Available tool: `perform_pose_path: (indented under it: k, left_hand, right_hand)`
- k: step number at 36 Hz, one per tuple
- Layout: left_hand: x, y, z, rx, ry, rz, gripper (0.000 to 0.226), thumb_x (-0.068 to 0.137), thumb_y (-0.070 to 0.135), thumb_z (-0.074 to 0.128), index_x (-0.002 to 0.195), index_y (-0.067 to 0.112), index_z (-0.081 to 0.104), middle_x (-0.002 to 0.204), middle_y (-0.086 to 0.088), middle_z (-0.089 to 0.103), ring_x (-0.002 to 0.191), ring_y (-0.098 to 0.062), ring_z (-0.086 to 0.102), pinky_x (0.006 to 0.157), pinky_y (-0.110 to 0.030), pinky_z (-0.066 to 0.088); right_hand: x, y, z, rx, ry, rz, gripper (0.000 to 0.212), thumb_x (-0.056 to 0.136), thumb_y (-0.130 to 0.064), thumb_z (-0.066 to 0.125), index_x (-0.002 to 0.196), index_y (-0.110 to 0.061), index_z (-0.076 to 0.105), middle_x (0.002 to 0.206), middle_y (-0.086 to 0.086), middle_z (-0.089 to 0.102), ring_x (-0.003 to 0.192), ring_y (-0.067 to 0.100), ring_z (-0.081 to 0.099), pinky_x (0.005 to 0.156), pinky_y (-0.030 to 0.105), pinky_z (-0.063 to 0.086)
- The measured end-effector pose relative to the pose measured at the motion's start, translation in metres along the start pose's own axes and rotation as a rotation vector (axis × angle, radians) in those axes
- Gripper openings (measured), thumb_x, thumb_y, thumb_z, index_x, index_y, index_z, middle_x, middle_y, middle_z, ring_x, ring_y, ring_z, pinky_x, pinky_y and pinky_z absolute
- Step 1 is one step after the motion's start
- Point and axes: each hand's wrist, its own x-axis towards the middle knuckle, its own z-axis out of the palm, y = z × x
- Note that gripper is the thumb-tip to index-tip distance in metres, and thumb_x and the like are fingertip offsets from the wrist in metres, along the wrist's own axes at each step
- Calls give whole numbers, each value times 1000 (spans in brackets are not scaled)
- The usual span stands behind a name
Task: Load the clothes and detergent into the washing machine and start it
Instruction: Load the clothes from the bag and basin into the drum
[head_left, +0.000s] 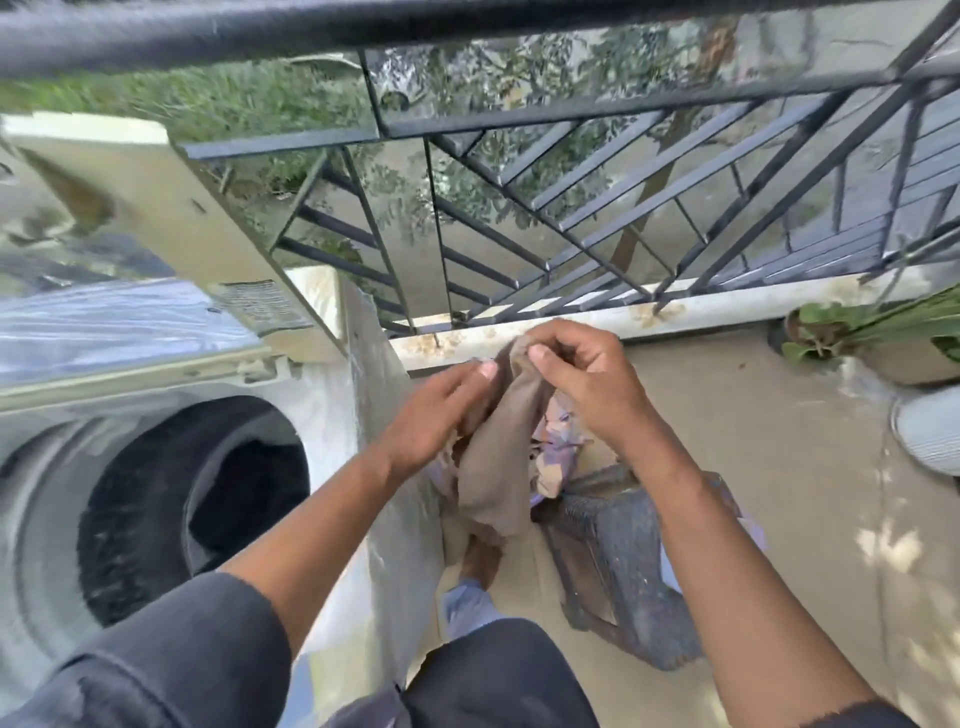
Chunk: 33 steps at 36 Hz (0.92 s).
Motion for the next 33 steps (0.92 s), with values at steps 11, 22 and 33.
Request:
perform_pose_path:
  k: [11,22,33]
  left_hand:
    - [-20,12,-33,217,261,12,25,108,9,51,90,13,67,84,-3,68,77,-10,60,73,-29,46]
    - [-33,74,0,12,165,110,19,108,6,57,99,0,73,87,-6,71,79,-16,61,78,-33,47]
    - [-59,40,2,248,-146,-52,16,99,21,70,94,13,84,90,3,82,89,-16,77,93,-48,62]
  right_hand:
    - [12,-1,-11,-145,161,79,23,96,-8,60,93,-26,74,92,-3,72,87,15,64,89,44,55]
    - [-16,-4,21,105,-85,704,78,82,-86,54,109,-18,78,104,13,80,89,28,80,68,38,65]
    - [-15,0,23,-15,101,576,34,94,-9,65,63,-20,75,64,-2,71,64,18,65,64,31,49]
